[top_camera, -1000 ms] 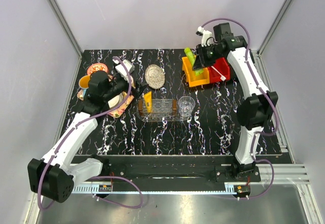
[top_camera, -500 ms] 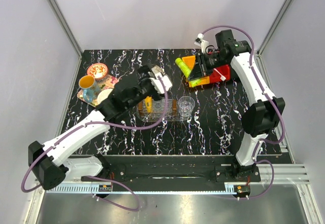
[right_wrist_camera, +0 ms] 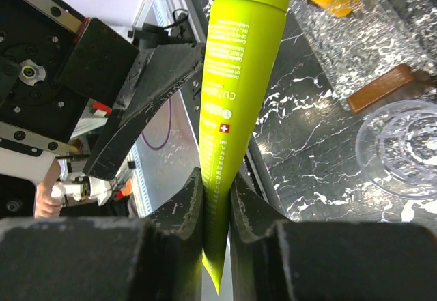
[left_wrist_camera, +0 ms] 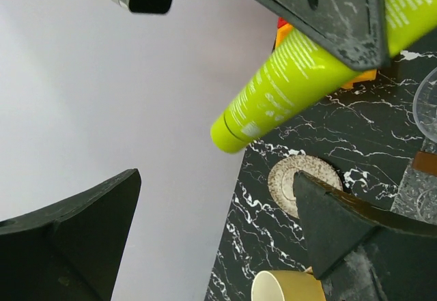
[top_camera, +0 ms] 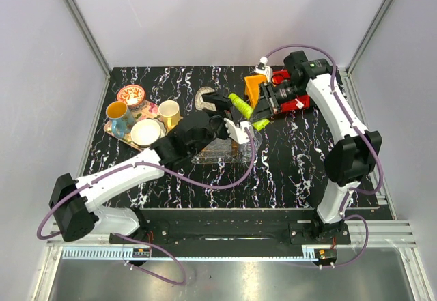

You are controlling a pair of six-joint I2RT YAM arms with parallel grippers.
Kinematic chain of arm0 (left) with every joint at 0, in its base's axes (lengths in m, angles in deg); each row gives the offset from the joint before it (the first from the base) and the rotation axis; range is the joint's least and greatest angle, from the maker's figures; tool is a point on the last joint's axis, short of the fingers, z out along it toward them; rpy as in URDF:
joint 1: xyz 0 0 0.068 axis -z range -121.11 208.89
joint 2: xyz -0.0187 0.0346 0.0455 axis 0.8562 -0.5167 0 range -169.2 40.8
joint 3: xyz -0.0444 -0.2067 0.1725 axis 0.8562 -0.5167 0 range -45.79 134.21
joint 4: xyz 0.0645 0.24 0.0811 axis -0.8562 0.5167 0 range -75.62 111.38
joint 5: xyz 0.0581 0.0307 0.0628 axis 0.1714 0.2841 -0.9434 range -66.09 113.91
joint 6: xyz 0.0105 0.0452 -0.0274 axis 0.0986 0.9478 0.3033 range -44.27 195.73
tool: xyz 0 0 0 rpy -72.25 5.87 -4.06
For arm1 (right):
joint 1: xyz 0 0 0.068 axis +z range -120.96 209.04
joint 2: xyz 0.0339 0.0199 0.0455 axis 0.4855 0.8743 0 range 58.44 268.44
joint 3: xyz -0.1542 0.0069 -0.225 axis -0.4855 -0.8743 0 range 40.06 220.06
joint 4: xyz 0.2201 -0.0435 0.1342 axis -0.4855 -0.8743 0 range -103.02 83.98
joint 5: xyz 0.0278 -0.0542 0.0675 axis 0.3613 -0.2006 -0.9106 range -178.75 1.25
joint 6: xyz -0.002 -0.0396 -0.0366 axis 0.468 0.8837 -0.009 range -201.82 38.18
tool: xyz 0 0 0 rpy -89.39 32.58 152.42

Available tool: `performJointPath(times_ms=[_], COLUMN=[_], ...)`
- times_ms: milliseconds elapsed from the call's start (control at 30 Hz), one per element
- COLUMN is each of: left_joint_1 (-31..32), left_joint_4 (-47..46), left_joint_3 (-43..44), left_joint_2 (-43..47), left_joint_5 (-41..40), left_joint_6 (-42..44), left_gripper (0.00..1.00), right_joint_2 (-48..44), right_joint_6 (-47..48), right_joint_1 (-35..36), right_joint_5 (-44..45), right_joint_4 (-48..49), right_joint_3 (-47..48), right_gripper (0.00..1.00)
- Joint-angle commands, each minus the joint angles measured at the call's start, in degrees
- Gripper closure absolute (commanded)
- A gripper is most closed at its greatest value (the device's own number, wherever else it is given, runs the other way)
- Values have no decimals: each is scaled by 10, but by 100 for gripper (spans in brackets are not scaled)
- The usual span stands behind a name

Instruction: Prepare toiletry sets of a toothbrush and toothpaste on the tray

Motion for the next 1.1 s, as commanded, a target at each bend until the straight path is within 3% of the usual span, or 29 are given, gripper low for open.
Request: performJointPath(times_ms=[0, 233, 567, 667, 1067], left_joint_1=[12, 19, 19, 19, 16], left_joint_4=[-44, -16, -54, -66, -110], left_joint_3=[-10, -18, -45, -57, -74], left_joint_2=[-4, -5, -9, -8, -15], left_joint_5=[-22, -3, -3, -1, -7], left_joint_6=[42, 41, 69, 71, 81], left_gripper=[1, 1, 2, 8, 45], right_joint_2=[-32, -18, -1, -3, -8], right_joint_6=[44, 82, 130, 137, 154], right_joint_1=[10, 32, 70, 74, 91], right_joint_5=[-44, -64, -66, -66, -62], right_joint_4=[-53, -111, -164, -172, -185], right_joint_3=[-4, 8, 16, 17, 1], right_gripper=[100, 100, 100, 100, 100])
